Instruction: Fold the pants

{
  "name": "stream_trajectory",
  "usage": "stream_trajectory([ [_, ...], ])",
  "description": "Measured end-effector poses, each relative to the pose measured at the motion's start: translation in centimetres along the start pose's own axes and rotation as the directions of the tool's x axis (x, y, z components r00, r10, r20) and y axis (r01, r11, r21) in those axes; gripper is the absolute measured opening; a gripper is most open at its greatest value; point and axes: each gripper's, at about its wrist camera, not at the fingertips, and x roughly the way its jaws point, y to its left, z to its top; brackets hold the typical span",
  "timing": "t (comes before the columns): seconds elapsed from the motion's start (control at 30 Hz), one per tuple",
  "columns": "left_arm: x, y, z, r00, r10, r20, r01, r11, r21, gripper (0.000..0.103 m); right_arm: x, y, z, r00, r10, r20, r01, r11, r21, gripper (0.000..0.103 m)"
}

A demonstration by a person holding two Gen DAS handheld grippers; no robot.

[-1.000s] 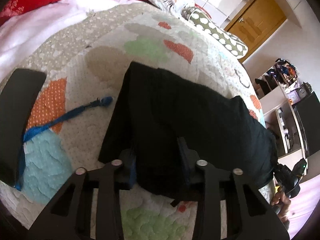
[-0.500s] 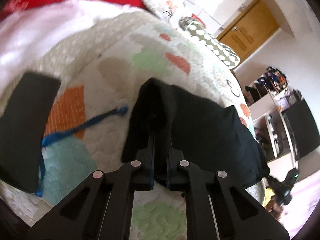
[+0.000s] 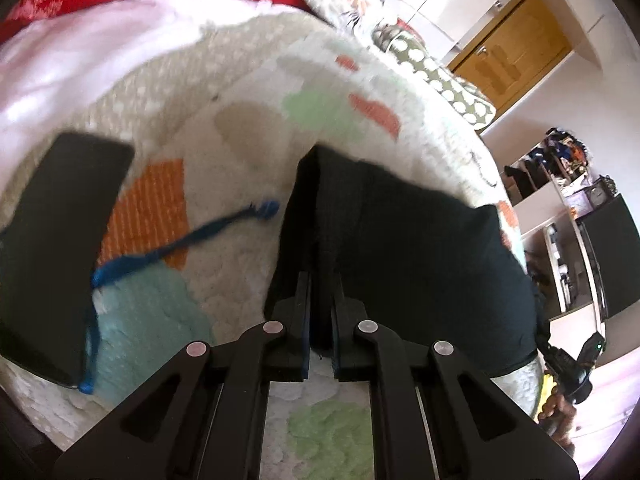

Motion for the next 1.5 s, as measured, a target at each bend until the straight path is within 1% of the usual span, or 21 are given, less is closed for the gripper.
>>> stream_trajectory([
  [0.03,-0.1,0.1,-0.1,1.0,-0.005,0.002,0.005,1.0,-0.002,0.007,0.2,-0.4,-0.4,1.0,0.008,-0.021,-0.008,1.0,0.016,0.008],
  [0.1,-0.6,0.2,0.0,1.0,-0.021,0.003,0.021,1.0,-0.001,0.01,-0.7,-0.7,-0.6,1.0,0.008,-0.011,-0.008,1.0,0.028,0.008],
  [0.13,-0.9,0.2,0.1,1.0,-0.008,0.006,0.008,1.0,0.002,0.012,-1.2,-0.7,-0.6,1.0,0.003,-0.009,-0.003,1.0,0.025,0.009],
  [0.17,-1.4,0.0,0.1,1.0,0.018,0.012,-0.018,1.0,0.013,0.012,-2.0,-0.7,-0.5,1.0,-0.023,-0.002,0.023,1.0,0.018,0.011],
  [0.2,-2.0,-0.2,0.1,0.998,0.051,0.028,-0.051,0.998,0.032,0.012,-2.9,-0.7,-0.3,0.997,-0.079,0.009,0.079,0.997,0.006,0.011],
  [0.27,-3.0,-0.7,0.0,0.995,0.08,0.057,-0.083,0.995,0.053,0.012,-4.4,-0.9,0.0,0.989,-0.136,0.053,0.136,0.991,-0.006,0.011],
  [0.3,-3.4,-0.9,-0.1,0.994,0.091,0.068,-0.095,0.994,0.062,0.012,-5.0,-0.9,0.3,0.989,-0.128,0.074,0.128,0.992,0.002,0.011],
  [0.37,-4.0,-1.9,0.0,0.989,0.116,0.096,-0.125,0.988,0.091,0.013,-5.9,-0.6,0.8,0.991,-0.064,0.118,0.063,0.998,0.011,0.011],
  [0.4,-4.0,-2.4,0.1,0.987,0.126,0.104,-0.137,0.986,0.101,0.017,-5.9,-0.1,1.1,0.991,-0.035,0.127,0.035,0.999,0.001,0.011],
  [0.43,-4.1,-3.0,0.2,0.984,0.134,0.116,-0.147,0.983,0.111,0.025,-5.4,0.7,1.4,0.992,-0.013,0.127,0.016,1.0,-0.02,0.011],
  [0.5,-4.0,-3.9,0.4,0.984,0.119,0.134,-0.135,0.984,0.117,0.037,-4.0,2.3,2.0,0.993,-0.018,0.113,0.025,0.998,-0.064,0.011],
  [0.67,-2.7,-7.0,1.3,0.982,0.1,0.162,-0.128,0.977,0.17,0.038,-0.1,4.4,3.8,0.986,-0.13,0.104,0.141,0.984,-0.104,0.011],
  [0.7,-1.8,-7.7,1.6,0.982,0.104,0.159,-0.133,0.974,0.184,0.038,0.5,4.5,3.9,0.987,-0.137,0.085,0.146,0.982,-0.118,0.011],
  [0.73,-1.3,-7.9,1.7,0.981,0.113,0.157,-0.142,0.971,0.192,0.038,1.6,4.9,4.0,0.989,-0.137,0.057,0.144,0.979,-0.145,0.011],
  [0.87,2.4,-8.5,2.4,0.977,0.177,0.118,-0.199,0.957,0.21,0.038,4.1,5.0,3.8,0.987,-0.161,0.023,0.162,0.961,-0.222,0.011],
  [0.93,3.9,-7.9,2.5,0.976,0.199,0.089,-0.213,0.957,0.197,0.038,5.2,3.9,3.9,0.972,-0.236,0.018,0.234,0.946,-0.226,0.009],
  [1.0,4.8,-7.2,2.5,0.975,0.209,0.073,-0.219,0.957,0.188,0.038,5.2,2.6,4.3,0.98,-0.199,-0.001,0.196,0.966,-0.171,0.009],
  [1.13,5.0,-7.2,2.0,0.972,0.217,0.092,-0.232,0.951,0.206,0.038,4.4,2.6,4.3,0.961,-0.275,0.035,0.276,0.941,-0.195,0.009],
  [1.27,4.6,-7.7,1.7,0.966,0.236,0.102,-0.253,0.944,0.213,0.038,3.4,3.3,4.0,0.968,-0.247,0.036,0.249,0.95,-0.187,0.012],
  [1.4,3.9,-8.2,1.3,0.964,0.24,0.114,-0.259,0.944,0.205,0.038,1.9,4.9,3.3,0.984,-0.172,0.046,0.178,0.967,-0.181,0.013],
  [1.5,3.0,-8.7,0.9,0.96,0.244,0.135,-0.268,0.94,0.211,0.038,1.1,6.7,2.5,0.99,-0.136,0.05,0.143,0.964,-0.225,0.014],
])
